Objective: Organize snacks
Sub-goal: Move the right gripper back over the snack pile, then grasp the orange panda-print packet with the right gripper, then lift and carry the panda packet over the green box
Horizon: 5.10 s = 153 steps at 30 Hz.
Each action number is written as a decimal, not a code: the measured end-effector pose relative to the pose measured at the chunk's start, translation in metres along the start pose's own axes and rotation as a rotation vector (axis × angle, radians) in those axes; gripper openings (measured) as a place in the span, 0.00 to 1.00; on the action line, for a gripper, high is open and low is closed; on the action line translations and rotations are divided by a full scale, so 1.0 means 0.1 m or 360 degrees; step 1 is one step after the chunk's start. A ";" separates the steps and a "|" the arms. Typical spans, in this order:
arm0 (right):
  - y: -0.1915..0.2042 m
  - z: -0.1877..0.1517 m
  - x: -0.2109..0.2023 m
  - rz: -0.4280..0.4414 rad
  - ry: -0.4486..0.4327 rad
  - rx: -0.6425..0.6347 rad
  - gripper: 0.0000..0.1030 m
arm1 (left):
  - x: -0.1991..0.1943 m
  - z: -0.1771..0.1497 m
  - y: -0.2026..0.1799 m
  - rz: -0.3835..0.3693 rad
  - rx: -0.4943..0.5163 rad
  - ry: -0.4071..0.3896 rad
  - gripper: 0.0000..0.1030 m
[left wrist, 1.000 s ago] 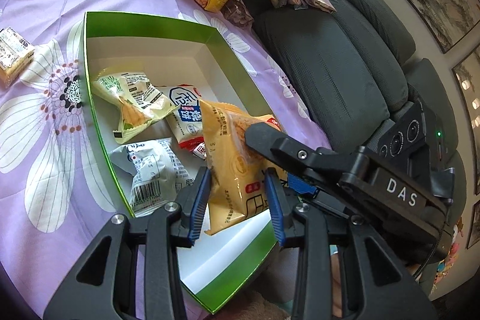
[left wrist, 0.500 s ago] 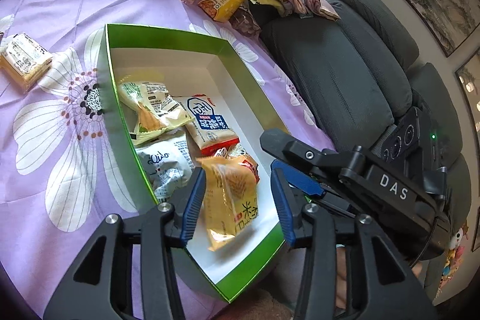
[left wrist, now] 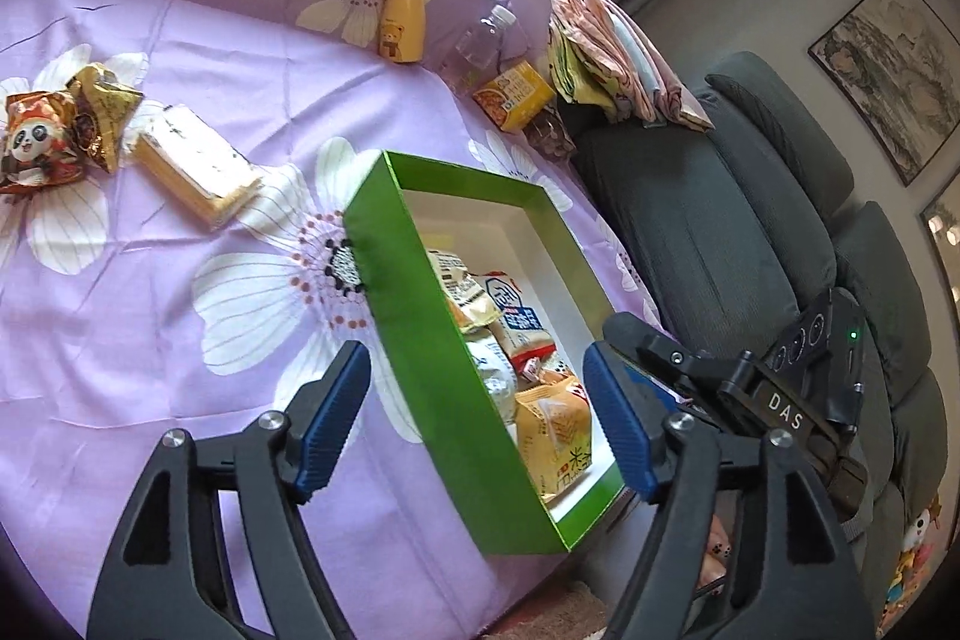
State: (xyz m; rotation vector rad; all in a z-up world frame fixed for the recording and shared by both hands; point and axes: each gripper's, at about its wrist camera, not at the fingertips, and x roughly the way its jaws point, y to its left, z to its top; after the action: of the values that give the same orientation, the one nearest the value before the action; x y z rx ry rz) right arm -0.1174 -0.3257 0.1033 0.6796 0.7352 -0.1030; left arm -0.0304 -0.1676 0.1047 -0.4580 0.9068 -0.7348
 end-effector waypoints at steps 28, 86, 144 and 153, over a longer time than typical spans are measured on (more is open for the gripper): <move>1.66 -0.41 0.98 0.0285 0.0260 -0.0451 0.80 | -1.34 0.28 1.96 0.0817 -0.0332 -0.0248 0.84; 1.60 -0.88 1.45 0.0119 0.0646 -0.0547 0.71 | -0.87 0.03 1.84 0.0743 -0.0337 0.0048 0.84; -0.06 0.54 0.23 0.0249 -0.0010 0.0036 0.58 | 1.04 0.41 -0.81 -0.0004 0.0702 0.0026 0.40; -0.50 0.60 0.40 0.0104 0.0048 0.0236 0.58 | 1.52 0.36 -0.70 -0.0101 0.0511 0.0217 0.41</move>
State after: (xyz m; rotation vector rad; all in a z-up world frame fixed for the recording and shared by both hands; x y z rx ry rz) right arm -0.0676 -0.3954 0.0830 0.8476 0.7386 -0.0882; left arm 0.0345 -0.3253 0.0871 -0.1543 0.8843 -0.9601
